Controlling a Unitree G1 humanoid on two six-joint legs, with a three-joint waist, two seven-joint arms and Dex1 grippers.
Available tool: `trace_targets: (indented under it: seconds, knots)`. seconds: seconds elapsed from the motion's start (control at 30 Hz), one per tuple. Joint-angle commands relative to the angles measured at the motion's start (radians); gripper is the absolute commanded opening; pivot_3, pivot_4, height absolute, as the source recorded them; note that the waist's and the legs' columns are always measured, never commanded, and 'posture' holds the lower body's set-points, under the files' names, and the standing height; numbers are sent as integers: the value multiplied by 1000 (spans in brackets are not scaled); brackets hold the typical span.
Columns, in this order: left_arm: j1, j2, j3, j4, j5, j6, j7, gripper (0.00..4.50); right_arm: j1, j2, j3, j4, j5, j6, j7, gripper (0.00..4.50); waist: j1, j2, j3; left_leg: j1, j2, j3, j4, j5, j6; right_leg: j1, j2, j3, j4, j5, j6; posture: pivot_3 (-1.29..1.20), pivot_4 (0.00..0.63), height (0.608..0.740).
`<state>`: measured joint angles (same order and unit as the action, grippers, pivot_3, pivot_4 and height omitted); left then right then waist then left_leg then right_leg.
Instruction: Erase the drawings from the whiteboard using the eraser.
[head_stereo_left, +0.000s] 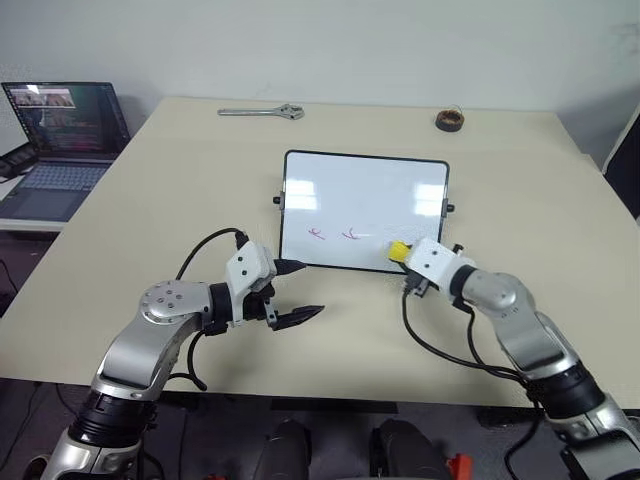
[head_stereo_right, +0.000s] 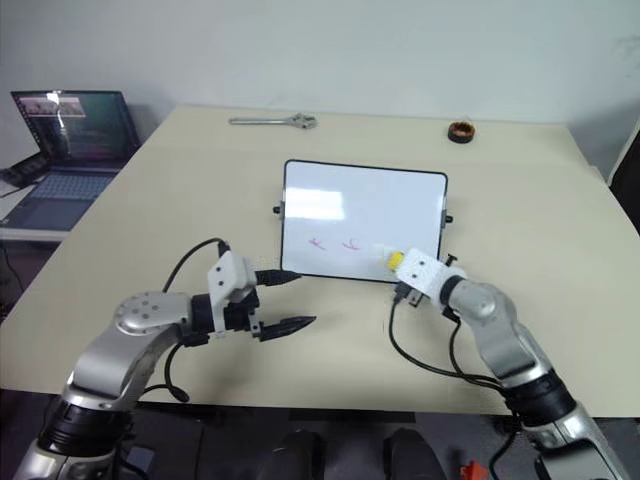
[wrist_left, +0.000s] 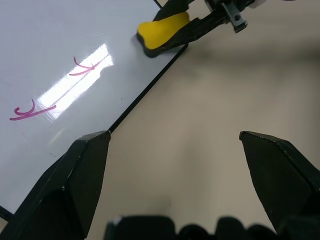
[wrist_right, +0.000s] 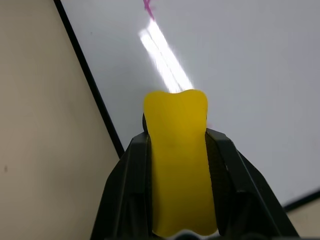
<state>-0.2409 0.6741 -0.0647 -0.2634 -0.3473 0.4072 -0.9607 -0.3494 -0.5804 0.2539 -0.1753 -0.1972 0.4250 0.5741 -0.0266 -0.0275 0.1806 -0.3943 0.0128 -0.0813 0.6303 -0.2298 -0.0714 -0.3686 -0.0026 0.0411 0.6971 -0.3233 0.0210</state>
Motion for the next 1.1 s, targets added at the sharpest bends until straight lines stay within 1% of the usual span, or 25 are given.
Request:
trace_targets:
  seconds: [0.03, 0.2, 0.33, 0.47, 0.57, 0.63, 0.7, 0.93, 1.1]
  knots:
    - [-13, -5, 12, -23, -8, -7, 9, 4500, 27, -16, -58, 25, 15, 87, 6, 1102, -2, -1, -1, 1, 0, 0, 0, 0, 0, 1, 0, 0, 0, 0, 0, 0, 150, 740]
    - [-20, -6, 8, -23, -9, -4, 12, 4500, -9, 34, -72, -48, 62, 113, 11, 1102, -5, -1, -1, 2, 0, 1, 0, 0, 0, 1, 0, 1, 0, 0, 0, 0, 150, 740]
    - [-25, -6, 6, -25, -11, 1, 14, 4500, -102, 99, -23, -88, 58, 112, 4, 1102, -17, 0, 0, 1, 0, 2, -1, 0, 0, -2, 1, 2, 0, 1, -1, 0, 150, 740]
    - [-24, -5, 6, -28, -14, 3, 14, 4500, -169, 142, 6, -30, 30, 103, -22, 1102, -19, 0, 0, -3, 0, 1, -1, 0, 0, -5, 1, 1, 0, 1, -1, 0, 150, 740]
    - [-23, -4, 6, -31, -14, 4, 15, 4500, -194, 145, 29, 27, 5, 86, -34, 1101, -17, 0, 0, -5, 1, 0, -1, 0, 0, -6, 0, 1, -1, 1, -1, 0, 150, 740]
    - [-20, -3, 9, -33, -15, 5, 17, 4500, -186, 113, 58, 58, -31, 63, -21, 1101, -10, 0, 0, -5, 1, 1, -1, 0, 0, -6, 0, 1, -2, 1, -1, 0, 150, 740]
    - [-13, -2, 13, -32, -15, 2, 17, 4500, -156, 92, 56, 67, -37, 66, -14, 1101, -7, 0, 0, -5, 0, 1, -1, 0, 0, -5, 0, 1, -2, 0, 0, 0, 150, 740]
    - [2, -1, 19, -35, -15, 2, 26, 4500, -19, 24, -36, -13, -4, 123, -1, 1101, -2, -1, -1, -3, 0, 0, 0, 0, 0, -3, 0, 0, 0, 0, 0, 0, 150, 740]
    - [-2, -1, 26, -17, -10, -7, 38, 4500, 23, 16, -80, -62, 33, 147, 13, 1101, -5, -1, -1, -1, 0, 0, 0, 0, 0, -1, 0, 0, 0, 1, 0, 0, 150, 740]
